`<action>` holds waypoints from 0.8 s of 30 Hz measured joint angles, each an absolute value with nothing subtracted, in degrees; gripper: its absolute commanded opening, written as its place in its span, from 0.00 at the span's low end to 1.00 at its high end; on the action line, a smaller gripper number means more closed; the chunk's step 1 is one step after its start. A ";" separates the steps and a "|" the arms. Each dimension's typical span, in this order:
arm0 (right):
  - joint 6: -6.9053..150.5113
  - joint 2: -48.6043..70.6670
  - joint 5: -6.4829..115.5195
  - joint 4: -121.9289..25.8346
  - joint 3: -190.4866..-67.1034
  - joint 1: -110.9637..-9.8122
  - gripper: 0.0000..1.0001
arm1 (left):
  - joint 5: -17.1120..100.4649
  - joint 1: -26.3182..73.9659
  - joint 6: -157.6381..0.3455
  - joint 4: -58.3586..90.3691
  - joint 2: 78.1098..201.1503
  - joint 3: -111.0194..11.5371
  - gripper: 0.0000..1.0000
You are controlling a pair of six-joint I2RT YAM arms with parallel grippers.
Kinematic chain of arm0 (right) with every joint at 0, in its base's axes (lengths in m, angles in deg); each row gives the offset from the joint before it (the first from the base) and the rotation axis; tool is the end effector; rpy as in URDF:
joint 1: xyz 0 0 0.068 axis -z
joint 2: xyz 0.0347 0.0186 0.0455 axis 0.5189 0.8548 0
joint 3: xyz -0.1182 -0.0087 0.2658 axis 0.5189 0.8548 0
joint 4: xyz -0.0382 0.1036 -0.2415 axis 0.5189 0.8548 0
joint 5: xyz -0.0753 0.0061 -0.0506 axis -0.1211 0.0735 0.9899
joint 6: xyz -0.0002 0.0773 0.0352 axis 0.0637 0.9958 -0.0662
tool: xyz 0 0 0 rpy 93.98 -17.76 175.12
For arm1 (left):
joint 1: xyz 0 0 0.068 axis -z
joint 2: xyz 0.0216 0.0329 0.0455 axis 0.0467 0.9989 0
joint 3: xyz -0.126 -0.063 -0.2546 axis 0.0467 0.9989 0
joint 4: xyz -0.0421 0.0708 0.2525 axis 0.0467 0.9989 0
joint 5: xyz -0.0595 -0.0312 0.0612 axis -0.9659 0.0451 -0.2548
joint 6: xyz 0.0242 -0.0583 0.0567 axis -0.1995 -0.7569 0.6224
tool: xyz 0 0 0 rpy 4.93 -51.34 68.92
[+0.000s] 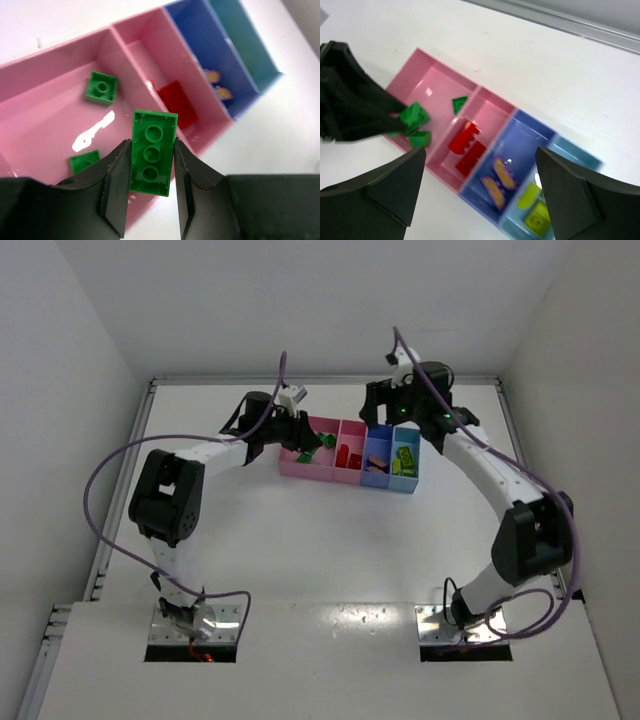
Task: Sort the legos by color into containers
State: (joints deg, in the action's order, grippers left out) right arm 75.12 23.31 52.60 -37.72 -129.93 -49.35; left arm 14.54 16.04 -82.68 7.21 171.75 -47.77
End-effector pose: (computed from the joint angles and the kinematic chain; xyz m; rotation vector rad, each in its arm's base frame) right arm 0.3988 0.1433 0.3138 -0.2491 2.0627 0.4753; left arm 0.4223 -0.1889 0.2196 0.4597 2.0339 -0.9976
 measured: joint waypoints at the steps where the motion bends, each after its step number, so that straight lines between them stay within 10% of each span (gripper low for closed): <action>1: 75.12 20.95 52.57 -37.77 -128.47 -47.99 0.91 | 14.93 16.11 -82.51 7.98 173.04 -49.01 0.28; 4: 75.08 16.03 52.25 -36.81 -124.86 -44.98 0.91 | 17.01 16.11 -81.94 10.34 177.76 -54.06 0.38; 8: 74.79 13.45 50.96 -35.80 -120.64 -42.07 0.93 | 19.48 16.09 -80.34 13.86 180.75 -57.75 0.89; 11: 74.33 12.69 50.98 -35.50 -116.67 -40.15 0.94 | 21.78 16.09 -79.45 16.02 180.49 -57.99 1.00; 24: 70.88 8.03 42.24 -31.50 -113.85 -28.04 0.94 | 26.45 8.57 -72.17 21.75 145.35 -45.65 1.00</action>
